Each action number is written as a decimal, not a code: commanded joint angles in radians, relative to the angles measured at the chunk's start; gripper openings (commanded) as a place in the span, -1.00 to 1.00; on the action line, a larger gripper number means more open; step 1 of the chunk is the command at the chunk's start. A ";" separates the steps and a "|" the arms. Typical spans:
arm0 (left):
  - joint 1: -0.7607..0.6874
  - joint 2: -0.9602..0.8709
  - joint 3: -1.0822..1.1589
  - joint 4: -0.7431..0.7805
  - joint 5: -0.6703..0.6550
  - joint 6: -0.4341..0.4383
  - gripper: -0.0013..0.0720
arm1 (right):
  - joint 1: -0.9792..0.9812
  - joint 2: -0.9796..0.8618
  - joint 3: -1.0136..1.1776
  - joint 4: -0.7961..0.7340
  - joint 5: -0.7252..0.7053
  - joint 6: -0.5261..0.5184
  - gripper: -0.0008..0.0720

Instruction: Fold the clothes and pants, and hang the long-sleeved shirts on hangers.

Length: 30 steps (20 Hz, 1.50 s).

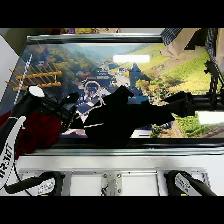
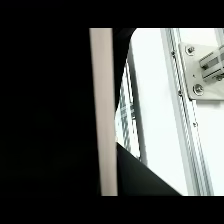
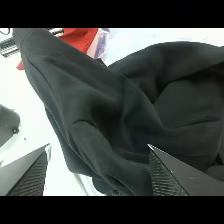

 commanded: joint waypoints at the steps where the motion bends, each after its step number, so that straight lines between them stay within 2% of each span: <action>1: 0.001 -0.007 0.019 -0.009 -0.006 0.000 -0.90 | 0.044 -0.020 -0.005 0.003 0.005 -0.005 0.83; 11: 0.001 -0.007 0.068 -0.009 -0.026 -0.016 -0.90 | 0.259 -0.090 -0.005 0.013 0.058 -0.005 0.83; 24: 0.001 -0.007 0.069 -0.010 -0.024 -0.016 -0.90 | 0.391 -0.093 -0.005 0.015 0.081 -0.004 0.81; 25: 0.001 -0.007 0.069 -0.010 -0.024 -0.016 -0.90 | 0.391 -0.093 -0.005 0.016 0.084 -0.004 0.77; 26: 0.001 -0.007 0.069 -0.010 -0.024 -0.016 -0.90 | 0.391 -0.093 -0.005 0.015 0.085 -0.004 0.49; 27: 0.001 -0.007 0.069 -0.010 -0.024 -0.016 -0.90 | 0.391 -0.092 -0.005 0.015 0.094 -0.004 0.32; 28: 0.001 -0.007 0.069 -0.010 -0.024 -0.016 -0.90 | 0.391 -0.092 -0.005 0.015 0.099 -0.005 0.30; 29: 0.001 -0.007 0.069 -0.010 -0.024 -0.016 -0.90 | 0.391 -0.092 -0.005 0.014 0.101 -0.012 -0.09; 30: 0.001 -0.007 0.069 -0.010 -0.024 -0.016 -0.90 | 0.391 -0.092 -0.005 0.015 0.106 -0.027 -0.61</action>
